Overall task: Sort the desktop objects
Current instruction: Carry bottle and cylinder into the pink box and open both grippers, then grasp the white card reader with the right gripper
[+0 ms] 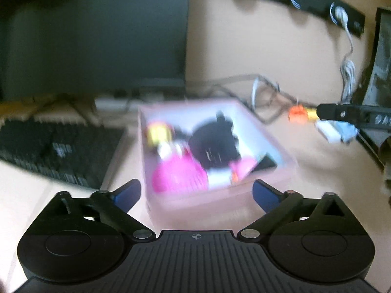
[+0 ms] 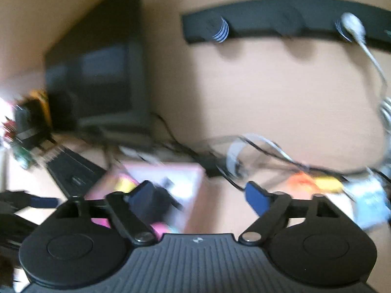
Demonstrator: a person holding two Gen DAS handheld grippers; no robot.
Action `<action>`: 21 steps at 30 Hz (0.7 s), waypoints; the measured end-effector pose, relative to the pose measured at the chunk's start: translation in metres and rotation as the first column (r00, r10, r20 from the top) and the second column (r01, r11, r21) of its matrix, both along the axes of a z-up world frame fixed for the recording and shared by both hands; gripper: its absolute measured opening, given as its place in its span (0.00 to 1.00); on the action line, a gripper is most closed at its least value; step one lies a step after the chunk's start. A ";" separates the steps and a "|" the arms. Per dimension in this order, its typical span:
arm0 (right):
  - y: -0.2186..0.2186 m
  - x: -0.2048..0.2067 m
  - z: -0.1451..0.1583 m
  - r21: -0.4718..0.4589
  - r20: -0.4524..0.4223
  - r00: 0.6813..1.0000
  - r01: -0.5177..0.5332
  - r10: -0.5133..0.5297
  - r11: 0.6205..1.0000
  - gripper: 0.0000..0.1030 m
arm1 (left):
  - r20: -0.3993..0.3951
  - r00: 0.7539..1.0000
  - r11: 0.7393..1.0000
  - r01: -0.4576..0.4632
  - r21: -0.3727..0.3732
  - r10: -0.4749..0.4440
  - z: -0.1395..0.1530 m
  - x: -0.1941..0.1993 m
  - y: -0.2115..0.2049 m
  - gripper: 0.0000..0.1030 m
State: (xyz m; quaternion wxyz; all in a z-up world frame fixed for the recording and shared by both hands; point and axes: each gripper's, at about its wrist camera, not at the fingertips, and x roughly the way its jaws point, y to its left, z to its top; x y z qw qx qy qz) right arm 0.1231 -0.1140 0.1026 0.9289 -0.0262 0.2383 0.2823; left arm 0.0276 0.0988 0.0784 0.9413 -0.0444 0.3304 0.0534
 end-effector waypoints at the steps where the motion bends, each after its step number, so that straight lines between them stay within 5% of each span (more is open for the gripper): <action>1: -0.003 0.001 -0.009 -0.029 -0.006 1.000 0.027 -0.028 0.999 0.91 | -0.025 1.000 1.000 0.005 -0.012 -0.006 -0.004 0.000 -0.004 0.99; 9: -0.040 0.076 -0.058 -0.227 0.044 0.956 0.293 -0.290 0.929 0.91 | -0.058 0.988 0.990 0.141 -0.020 -0.142 -0.007 -0.011 -0.038 1.00; 13: -0.056 0.125 -0.077 -0.264 0.003 0.924 0.371 -0.383 0.891 0.61 | -0.028 0.982 0.982 0.186 -0.028 -0.187 -0.009 -0.018 -0.042 1.00; 16: -0.062 0.144 -0.081 -0.272 0.001 0.907 0.406 -0.422 0.872 0.62 | -0.008 0.979 0.978 0.204 -0.032 -0.204 -0.011 -0.023 -0.041 1.00; 19: -0.066 0.163 -0.089 -0.297 -0.049 0.901 0.399 -0.431 0.867 0.77 | -0.009 0.979 0.978 0.203 -0.048 -0.203 -0.012 -0.024 -0.038 1.00; 21: -0.068 0.168 -0.093 -0.300 -0.070 0.902 0.388 -0.425 0.872 0.77 | -0.015 0.979 0.978 0.200 -0.057 -0.202 -0.013 -0.024 -0.037 1.00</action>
